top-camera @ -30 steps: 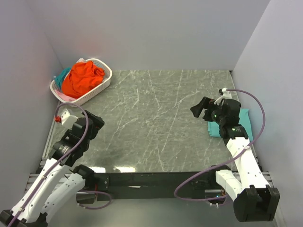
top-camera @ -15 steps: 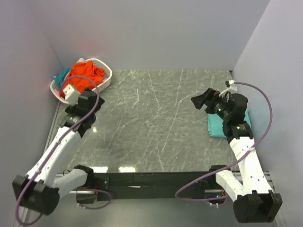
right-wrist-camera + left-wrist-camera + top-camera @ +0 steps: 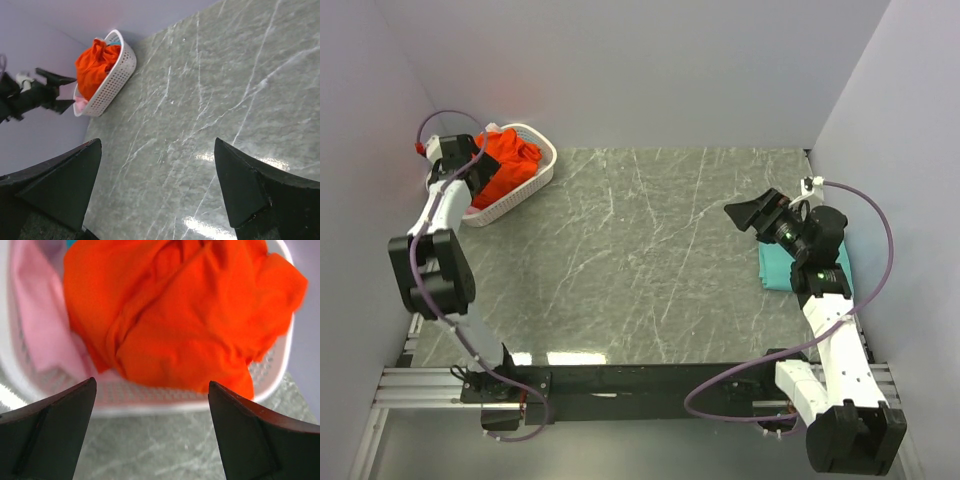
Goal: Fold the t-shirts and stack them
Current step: Grab the tshirt from the pile
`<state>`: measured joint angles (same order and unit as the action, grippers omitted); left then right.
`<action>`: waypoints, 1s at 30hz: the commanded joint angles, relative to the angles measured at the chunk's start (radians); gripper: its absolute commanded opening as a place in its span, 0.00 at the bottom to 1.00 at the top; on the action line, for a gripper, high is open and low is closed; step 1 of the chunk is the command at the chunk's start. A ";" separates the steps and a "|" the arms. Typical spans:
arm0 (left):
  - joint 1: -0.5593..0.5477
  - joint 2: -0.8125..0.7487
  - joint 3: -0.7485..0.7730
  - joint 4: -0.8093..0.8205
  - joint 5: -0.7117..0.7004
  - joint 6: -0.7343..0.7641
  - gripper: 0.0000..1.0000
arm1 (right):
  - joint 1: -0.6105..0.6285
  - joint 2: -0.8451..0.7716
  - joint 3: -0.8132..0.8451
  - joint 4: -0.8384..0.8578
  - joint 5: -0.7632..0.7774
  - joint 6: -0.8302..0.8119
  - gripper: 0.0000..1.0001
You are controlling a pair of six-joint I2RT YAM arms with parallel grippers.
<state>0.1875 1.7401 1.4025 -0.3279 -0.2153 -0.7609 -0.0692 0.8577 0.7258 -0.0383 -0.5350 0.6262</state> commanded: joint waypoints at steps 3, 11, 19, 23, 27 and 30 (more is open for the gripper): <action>0.032 0.116 0.145 -0.016 0.099 0.072 0.99 | -0.007 0.000 -0.003 0.114 -0.108 0.023 1.00; 0.044 0.274 0.265 -0.051 0.172 0.075 0.86 | -0.007 0.040 0.018 0.060 -0.138 -0.029 1.00; 0.044 0.233 0.237 -0.040 0.162 0.066 0.32 | -0.007 0.066 0.017 0.075 -0.169 -0.019 1.00; 0.044 0.178 0.231 -0.059 0.137 0.066 0.20 | -0.007 0.070 0.015 0.074 -0.172 -0.019 1.00; 0.044 0.119 0.243 -0.082 0.128 0.068 0.07 | -0.007 0.079 0.015 0.064 -0.177 -0.019 1.00; 0.044 0.073 0.268 -0.097 0.116 0.064 0.01 | -0.007 0.083 0.015 0.061 -0.183 -0.020 1.00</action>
<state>0.2279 1.9160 1.6253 -0.4175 -0.0738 -0.6994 -0.0719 0.9386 0.7124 0.0051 -0.6964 0.6155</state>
